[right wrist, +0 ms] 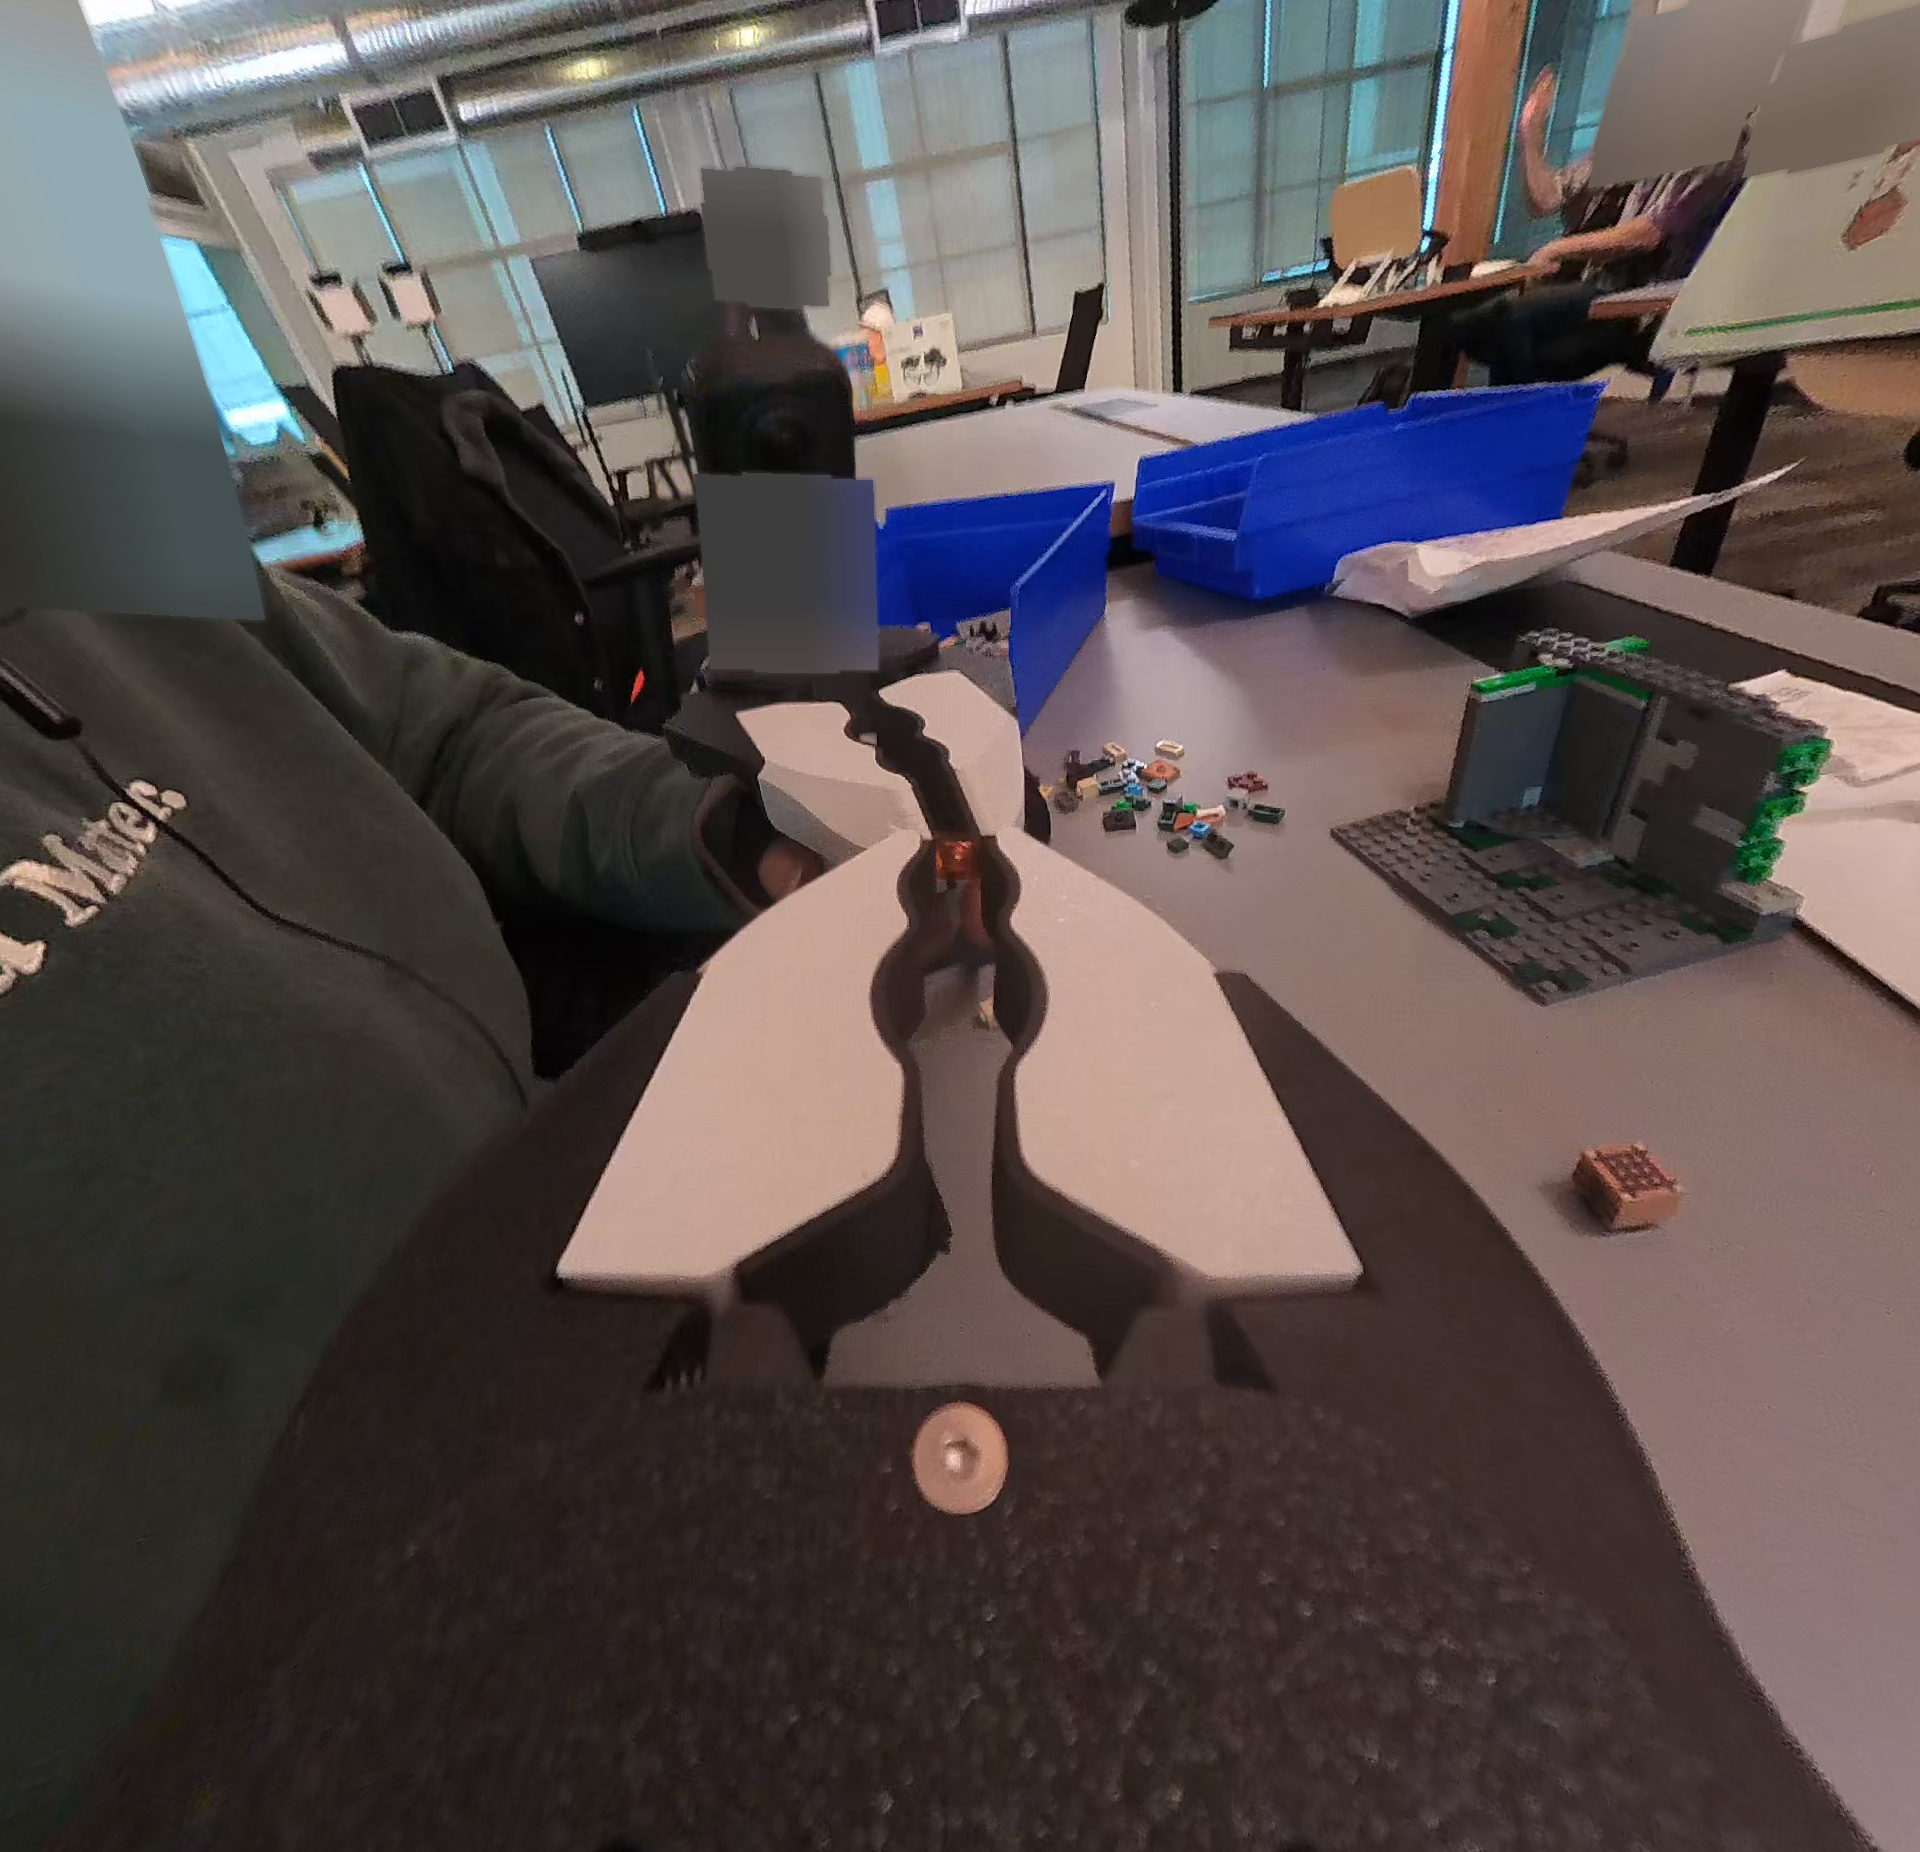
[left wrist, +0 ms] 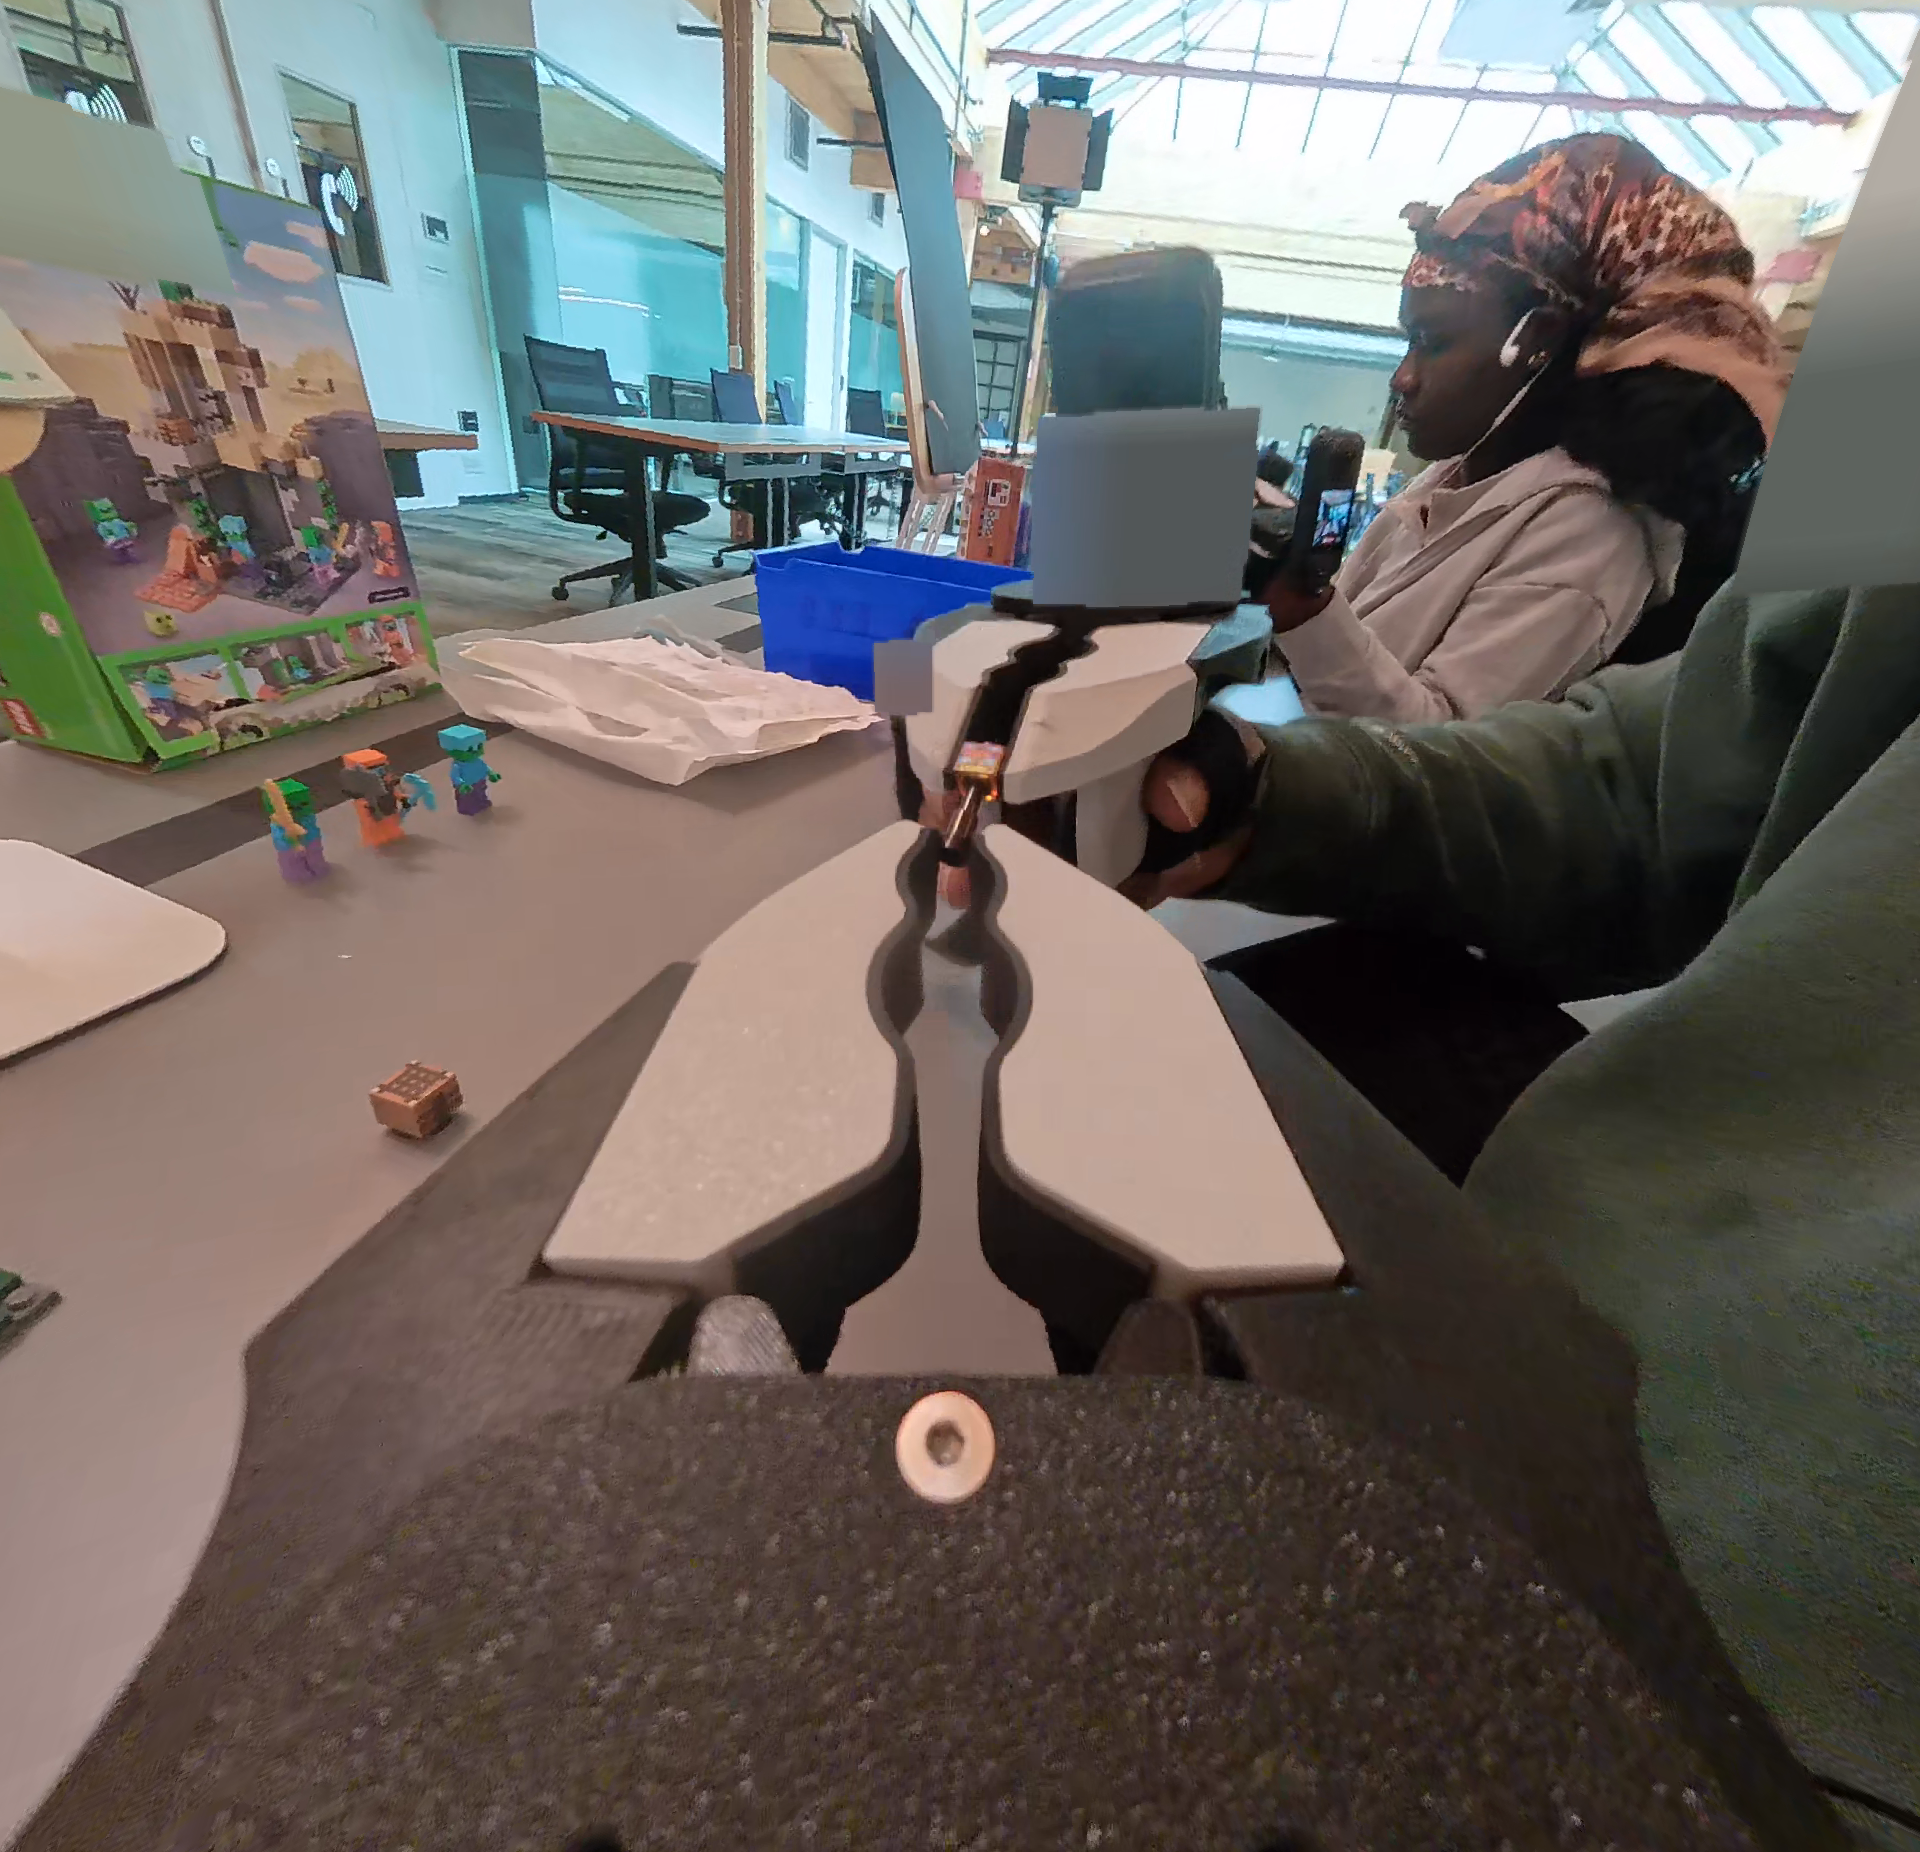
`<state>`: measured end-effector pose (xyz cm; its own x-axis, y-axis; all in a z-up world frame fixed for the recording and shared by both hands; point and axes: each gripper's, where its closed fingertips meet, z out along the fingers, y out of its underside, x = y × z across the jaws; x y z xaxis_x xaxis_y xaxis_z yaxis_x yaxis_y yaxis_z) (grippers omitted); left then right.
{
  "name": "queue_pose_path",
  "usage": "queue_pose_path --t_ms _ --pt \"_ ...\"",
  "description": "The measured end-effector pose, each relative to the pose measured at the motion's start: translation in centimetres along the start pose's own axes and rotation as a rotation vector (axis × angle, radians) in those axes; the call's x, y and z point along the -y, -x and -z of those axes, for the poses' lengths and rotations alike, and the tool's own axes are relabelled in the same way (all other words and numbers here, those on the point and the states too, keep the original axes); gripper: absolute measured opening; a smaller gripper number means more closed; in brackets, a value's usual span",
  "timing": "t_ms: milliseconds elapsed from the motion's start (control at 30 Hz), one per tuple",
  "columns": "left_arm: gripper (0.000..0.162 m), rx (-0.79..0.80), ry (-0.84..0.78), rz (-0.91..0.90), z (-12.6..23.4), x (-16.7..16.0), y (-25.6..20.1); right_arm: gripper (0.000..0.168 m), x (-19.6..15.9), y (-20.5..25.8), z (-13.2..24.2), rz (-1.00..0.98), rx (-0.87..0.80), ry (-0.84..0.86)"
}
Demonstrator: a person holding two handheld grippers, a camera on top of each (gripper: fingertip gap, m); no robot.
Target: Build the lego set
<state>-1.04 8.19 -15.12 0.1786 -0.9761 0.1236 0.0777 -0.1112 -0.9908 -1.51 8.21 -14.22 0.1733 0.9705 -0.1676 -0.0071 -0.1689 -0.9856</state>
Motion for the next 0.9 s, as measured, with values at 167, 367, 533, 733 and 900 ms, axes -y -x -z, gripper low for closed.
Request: queue_pose_path --t_ms 167,367,533,733,900 --pt "0.013 0.068 0.125 -0.115 0.2 -1.2 1.0 0.007 -0.7 -0.8 -0.3 0.078 0.016 0.19" --pt "0.014 0.349 0.365 -0.283 4.4 -2.9 7.5 0.007 -2.9 -6.2 -1.2 0.275 -0.009 0.624" --pt "0.008 0.558 0.535 -0.331 8.8 -4.9 12.3 0.007 -5.4 -10.0 -4.4 0.254 0.067 0.794" --pt "0.006 0.593 0.558 -0.258 10.8 -6.1 14.1 0.007 -9.2 -13.4 -7.1 0.273 0.118 0.963" --pt "0.006 0.594 0.574 -0.272 10.8 -6.5 14.3 0.007 -10.7 -15.3 -7.6 0.255 0.151 1.009"
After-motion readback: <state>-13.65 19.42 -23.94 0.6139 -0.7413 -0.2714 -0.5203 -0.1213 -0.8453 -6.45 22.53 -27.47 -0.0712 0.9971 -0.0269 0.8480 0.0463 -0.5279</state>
